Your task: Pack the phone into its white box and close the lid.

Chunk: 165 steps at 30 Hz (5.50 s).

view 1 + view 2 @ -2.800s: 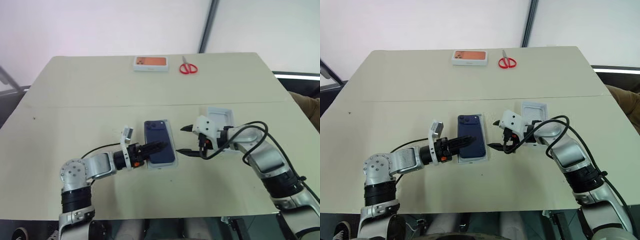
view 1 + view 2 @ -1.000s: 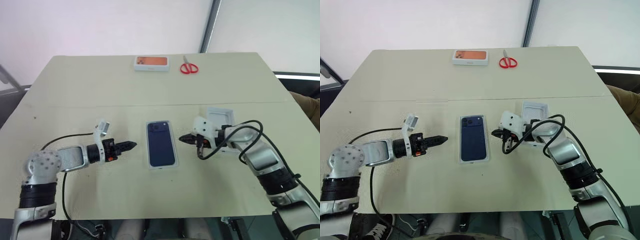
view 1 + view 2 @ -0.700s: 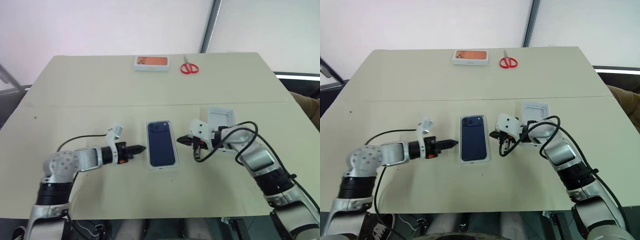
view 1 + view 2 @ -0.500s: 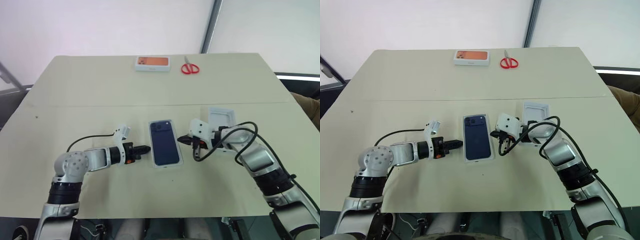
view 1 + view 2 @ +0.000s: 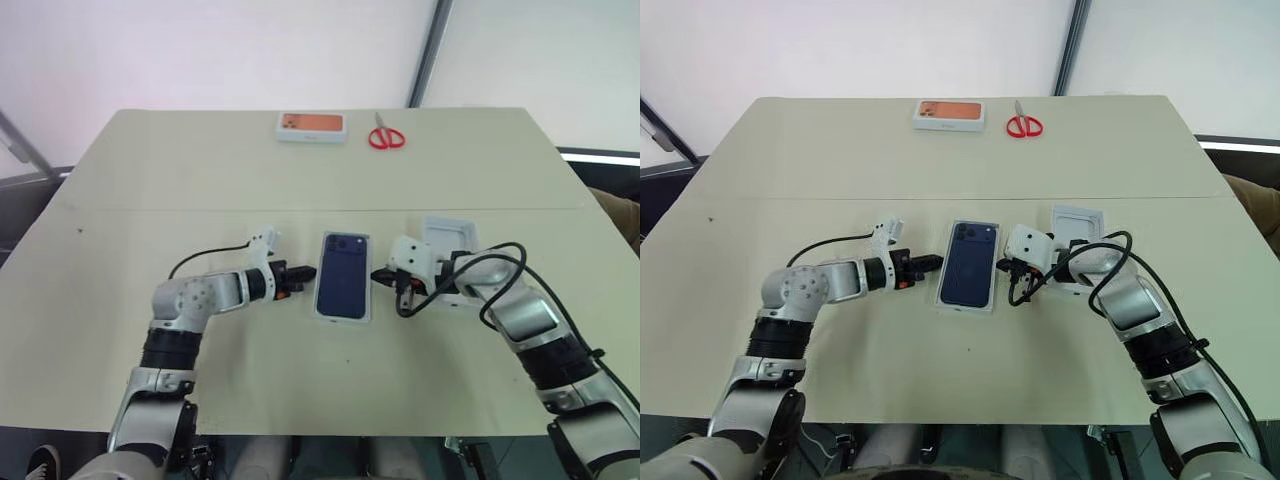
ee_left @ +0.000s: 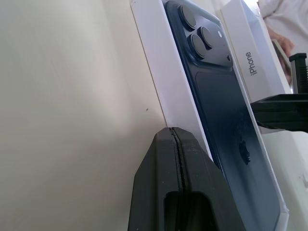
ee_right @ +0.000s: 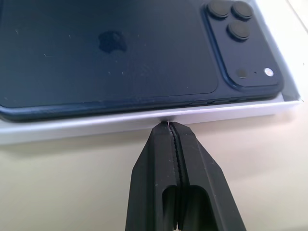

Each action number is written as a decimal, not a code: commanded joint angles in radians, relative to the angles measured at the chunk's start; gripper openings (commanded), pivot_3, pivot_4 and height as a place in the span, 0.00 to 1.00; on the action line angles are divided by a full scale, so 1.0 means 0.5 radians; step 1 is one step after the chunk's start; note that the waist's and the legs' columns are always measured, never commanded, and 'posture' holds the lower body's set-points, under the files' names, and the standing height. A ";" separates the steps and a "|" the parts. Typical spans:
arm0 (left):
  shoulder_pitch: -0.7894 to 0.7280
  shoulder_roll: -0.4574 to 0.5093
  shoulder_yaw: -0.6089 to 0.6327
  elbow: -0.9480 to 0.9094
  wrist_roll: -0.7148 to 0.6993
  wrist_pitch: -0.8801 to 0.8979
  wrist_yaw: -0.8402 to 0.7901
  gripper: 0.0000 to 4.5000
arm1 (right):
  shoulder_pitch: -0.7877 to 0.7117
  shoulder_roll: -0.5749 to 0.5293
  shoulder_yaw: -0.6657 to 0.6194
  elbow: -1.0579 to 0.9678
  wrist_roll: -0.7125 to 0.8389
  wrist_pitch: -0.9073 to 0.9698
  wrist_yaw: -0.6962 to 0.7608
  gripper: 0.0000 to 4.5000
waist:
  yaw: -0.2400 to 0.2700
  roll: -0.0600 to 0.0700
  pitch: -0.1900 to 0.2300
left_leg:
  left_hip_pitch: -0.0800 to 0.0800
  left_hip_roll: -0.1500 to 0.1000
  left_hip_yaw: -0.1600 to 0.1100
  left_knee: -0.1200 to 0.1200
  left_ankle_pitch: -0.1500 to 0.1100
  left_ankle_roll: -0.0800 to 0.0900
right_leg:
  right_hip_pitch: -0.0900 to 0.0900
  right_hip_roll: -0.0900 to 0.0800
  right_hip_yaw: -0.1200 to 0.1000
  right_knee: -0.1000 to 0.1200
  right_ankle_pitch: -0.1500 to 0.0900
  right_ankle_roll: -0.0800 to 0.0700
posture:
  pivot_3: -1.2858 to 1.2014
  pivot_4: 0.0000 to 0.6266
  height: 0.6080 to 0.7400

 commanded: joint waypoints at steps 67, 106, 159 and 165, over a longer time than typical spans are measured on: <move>0.260 0.702 0.188 -0.370 0.265 -0.741 -1.138 0.97 | -0.014 -0.254 -0.732 -0.458 0.537 1.245 -0.437 0.90 | -0.010 0.002 0.003 | -0.001 0.003 0.001 -0.002 -0.003 0.004 | -0.003 0.000 0.001 -0.001 0.000 -0.001 | 0.52 0.24 1.00; 0.626 0.727 0.034 -0.582 0.376 -1.480 -1.517 1.00 | -0.010 0.089 -0.618 -0.962 0.691 2.558 -1.370 0.46 | -0.029 0.008 0.006 | -0.004 0.005 0.001 -0.005 -0.003 0.006 | -0.004 0.000 0.001 -0.006 0.002 -0.003 | 0.52 0.24 1.00; 0.603 0.588 0.203 -0.647 0.244 -1.347 -1.138 1.00 | 0.306 1.007 -0.615 -0.496 3.926 1.498 -2.859 0.02 | -0.112 0.017 0.011 | -0.003 0.007 0.005 -0.006 -0.003 0.007 | -0.012 0.007 0.009 0.006 0.001 -0.003 | 0.52 0.24 1.00; 0.704 0.589 0.129 -0.678 0.273 -1.339 -1.167 0.50 | 0.403 1.037 -0.574 -0.451 3.926 1.365 -2.919 0.00 | -0.112 0.017 0.011 | -0.003 0.007 0.005 -0.006 -0.003 0.007 | -0.011 0.007 0.009 0.005 0.001 -0.003 | 0.52 0.24 1.00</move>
